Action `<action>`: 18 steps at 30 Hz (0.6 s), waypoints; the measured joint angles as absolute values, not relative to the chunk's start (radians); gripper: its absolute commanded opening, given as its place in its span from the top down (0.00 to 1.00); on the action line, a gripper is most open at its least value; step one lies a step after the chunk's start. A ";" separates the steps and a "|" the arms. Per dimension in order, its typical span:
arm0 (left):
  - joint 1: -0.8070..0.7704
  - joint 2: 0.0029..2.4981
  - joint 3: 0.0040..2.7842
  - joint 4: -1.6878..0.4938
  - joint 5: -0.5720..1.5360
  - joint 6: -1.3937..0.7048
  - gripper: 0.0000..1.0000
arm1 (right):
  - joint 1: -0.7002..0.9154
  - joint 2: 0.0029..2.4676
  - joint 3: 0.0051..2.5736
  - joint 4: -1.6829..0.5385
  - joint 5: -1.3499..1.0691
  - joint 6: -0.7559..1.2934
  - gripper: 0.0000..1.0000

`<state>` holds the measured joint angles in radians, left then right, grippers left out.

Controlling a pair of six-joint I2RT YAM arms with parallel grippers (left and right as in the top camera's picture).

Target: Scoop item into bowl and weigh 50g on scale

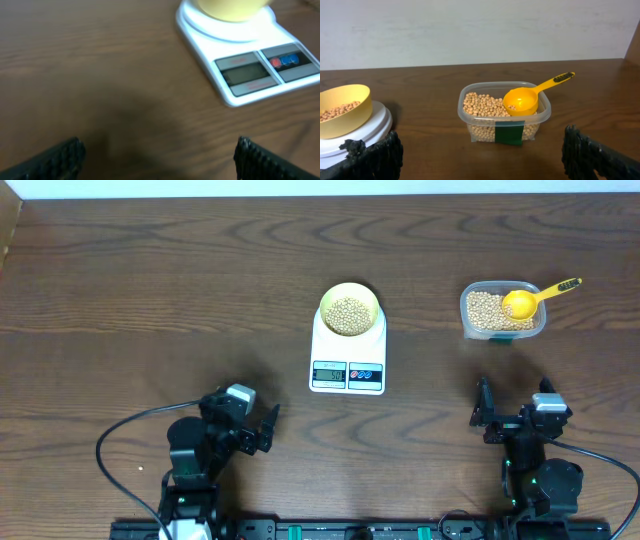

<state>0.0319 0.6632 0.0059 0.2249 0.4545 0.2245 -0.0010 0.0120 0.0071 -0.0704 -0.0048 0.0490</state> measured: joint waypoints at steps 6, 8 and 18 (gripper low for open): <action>0.032 0.408 0.010 0.010 0.347 0.149 0.02 | -0.001 0.012 0.007 -0.070 -0.004 0.049 0.01; 0.032 0.321 0.019 -0.005 0.302 0.124 0.02 | -0.001 0.012 0.007 -0.070 -0.005 0.049 0.01; 0.033 0.101 0.024 -0.031 0.135 0.024 0.03 | -0.001 0.012 0.007 -0.071 -0.004 0.049 0.01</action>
<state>0.0330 0.1005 0.0242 -0.0315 0.1352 0.0238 -0.0010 0.0116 0.0071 -0.0708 -0.0044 0.0490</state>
